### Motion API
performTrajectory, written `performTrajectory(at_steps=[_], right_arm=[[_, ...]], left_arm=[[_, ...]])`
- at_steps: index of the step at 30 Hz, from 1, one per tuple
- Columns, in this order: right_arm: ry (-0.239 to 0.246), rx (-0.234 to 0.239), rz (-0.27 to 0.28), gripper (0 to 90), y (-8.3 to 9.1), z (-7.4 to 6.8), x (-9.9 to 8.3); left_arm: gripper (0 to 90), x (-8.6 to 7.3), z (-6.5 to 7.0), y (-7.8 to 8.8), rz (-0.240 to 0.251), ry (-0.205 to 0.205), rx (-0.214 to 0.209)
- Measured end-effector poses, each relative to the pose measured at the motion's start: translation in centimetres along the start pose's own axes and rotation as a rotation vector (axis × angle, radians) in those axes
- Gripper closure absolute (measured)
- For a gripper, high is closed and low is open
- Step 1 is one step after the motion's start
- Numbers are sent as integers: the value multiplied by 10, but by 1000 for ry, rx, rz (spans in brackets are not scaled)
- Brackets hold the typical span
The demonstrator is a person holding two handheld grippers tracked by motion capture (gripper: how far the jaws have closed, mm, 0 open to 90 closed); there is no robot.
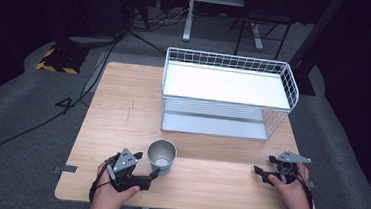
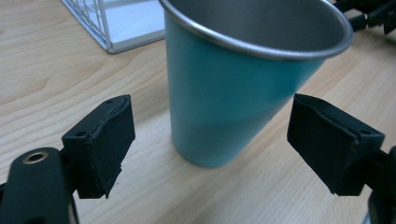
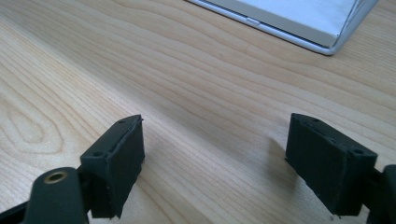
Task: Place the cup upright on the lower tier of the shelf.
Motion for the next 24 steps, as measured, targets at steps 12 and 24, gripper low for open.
performTrajectory(at_steps=[12,24], right_arm=[[1,-2,0,197,0,0,0],[-4,-6,2,198,0,-1,0]], left_arm=[[157,6,10,-26,56,-37,18],[165,8,11,-34,88,-76,21]])
Point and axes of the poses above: each handheld gripper's, and its own axes: y roughly backward along the jaws, x roughly out of its top, z roughly to its right, the point moved 2 cm from there along -y, roughly forward along the jaws, and after that the axes turned 3 degrees about -z, right-handed, at the moved point
